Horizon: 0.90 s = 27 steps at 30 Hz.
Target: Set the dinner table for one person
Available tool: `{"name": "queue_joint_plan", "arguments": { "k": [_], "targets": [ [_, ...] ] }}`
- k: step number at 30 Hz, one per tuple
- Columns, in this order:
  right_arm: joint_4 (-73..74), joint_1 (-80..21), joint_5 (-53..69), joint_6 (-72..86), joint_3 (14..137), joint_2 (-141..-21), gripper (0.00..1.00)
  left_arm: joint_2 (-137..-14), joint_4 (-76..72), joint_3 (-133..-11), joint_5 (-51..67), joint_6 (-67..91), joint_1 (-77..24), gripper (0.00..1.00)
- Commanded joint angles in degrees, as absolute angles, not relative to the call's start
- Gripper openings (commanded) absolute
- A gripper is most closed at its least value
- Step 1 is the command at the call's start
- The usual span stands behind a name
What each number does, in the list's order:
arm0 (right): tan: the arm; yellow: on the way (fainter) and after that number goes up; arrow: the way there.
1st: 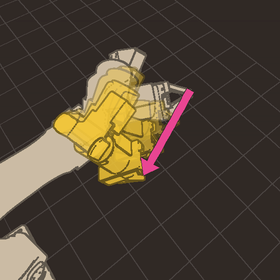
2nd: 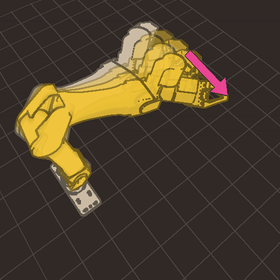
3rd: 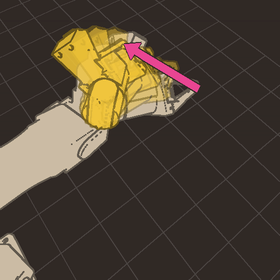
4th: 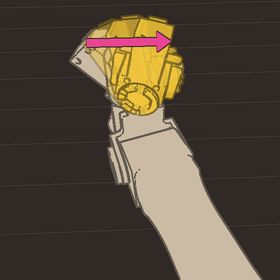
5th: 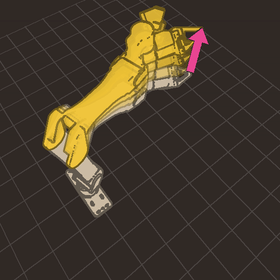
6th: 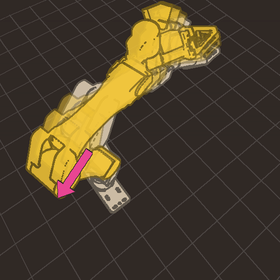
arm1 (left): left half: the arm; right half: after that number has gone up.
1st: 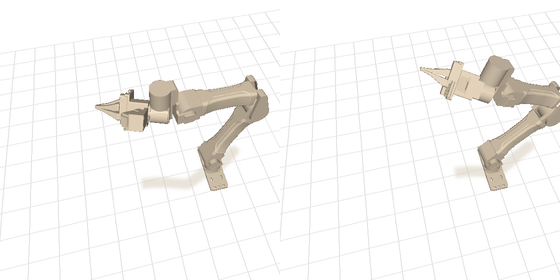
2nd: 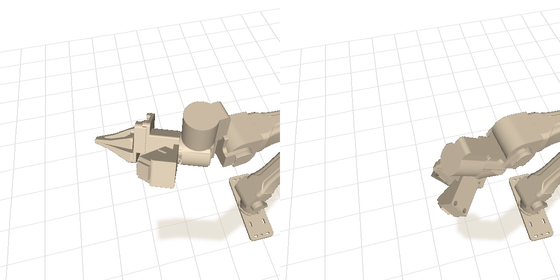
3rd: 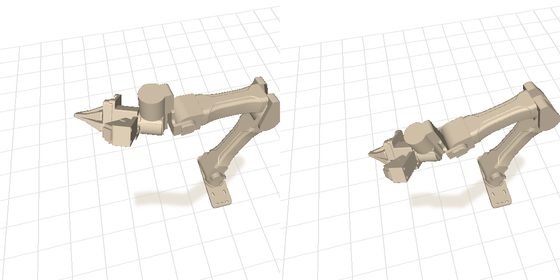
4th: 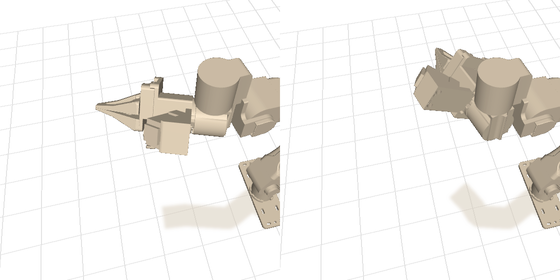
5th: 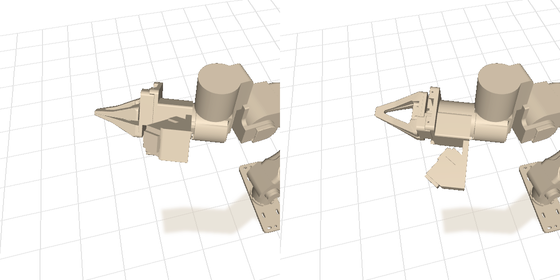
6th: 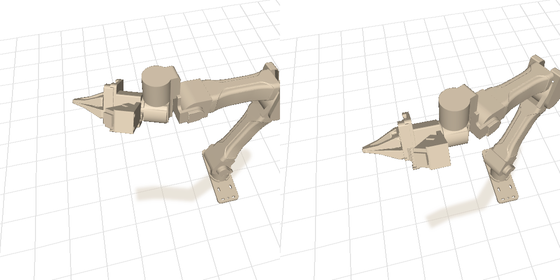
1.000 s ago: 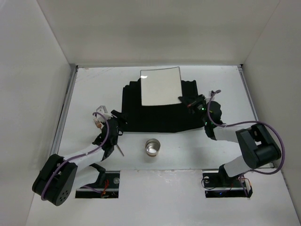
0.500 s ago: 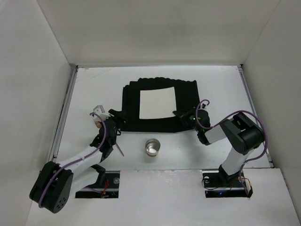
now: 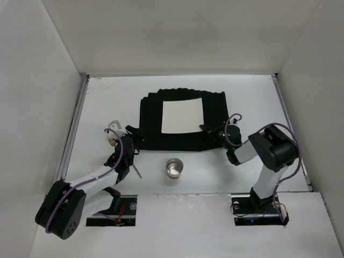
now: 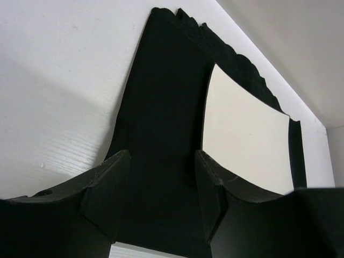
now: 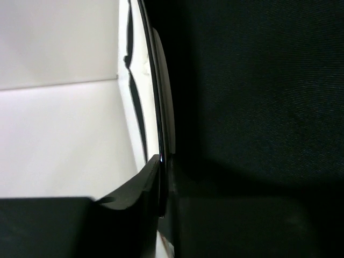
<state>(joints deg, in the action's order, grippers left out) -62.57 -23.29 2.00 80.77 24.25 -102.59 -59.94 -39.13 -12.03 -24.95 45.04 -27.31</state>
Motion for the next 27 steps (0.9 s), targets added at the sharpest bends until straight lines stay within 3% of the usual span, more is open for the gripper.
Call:
{"name": "queue_joint_plan", "arguments": {
  "k": [1,6,17,19,24,27],
  "targets": [
    [-78.3,-22.5,2.6,82.8,25.3,-102.3,0.27,-60.1,-41.3,-13.4,-25.8,44.6,-27.7,0.48],
    [-68.1,-19.1,3.9,79.1,24.7,-97.5,0.45,-59.8,-41.4,-13.3,-25.8,44.6,-27.7,0.48],
    [-24.1,-19.1,-3.9,59.3,25.7,-76.2,0.48,-59.1,-41.4,-13.3,-25.6,44.9,-28.1,0.48],
    [-19.0,-19.9,-5.4,56.5,26.3,-72.9,0.44,-59.1,-41.4,-13.4,-25.5,45.0,-28.2,0.48],
    [-5.7,-27.0,-8.3,48.4,30.7,-63.9,0.17,-58.8,-41.1,-13.4,-25.0,45.1,-28.4,0.48],
    [3.4,-35.7,-9.1,42.0,35.6,-60.8,0.12,-59.9,-40.9,-14.2,-24.7,45.0,-29.0,0.47]
  ]
}}
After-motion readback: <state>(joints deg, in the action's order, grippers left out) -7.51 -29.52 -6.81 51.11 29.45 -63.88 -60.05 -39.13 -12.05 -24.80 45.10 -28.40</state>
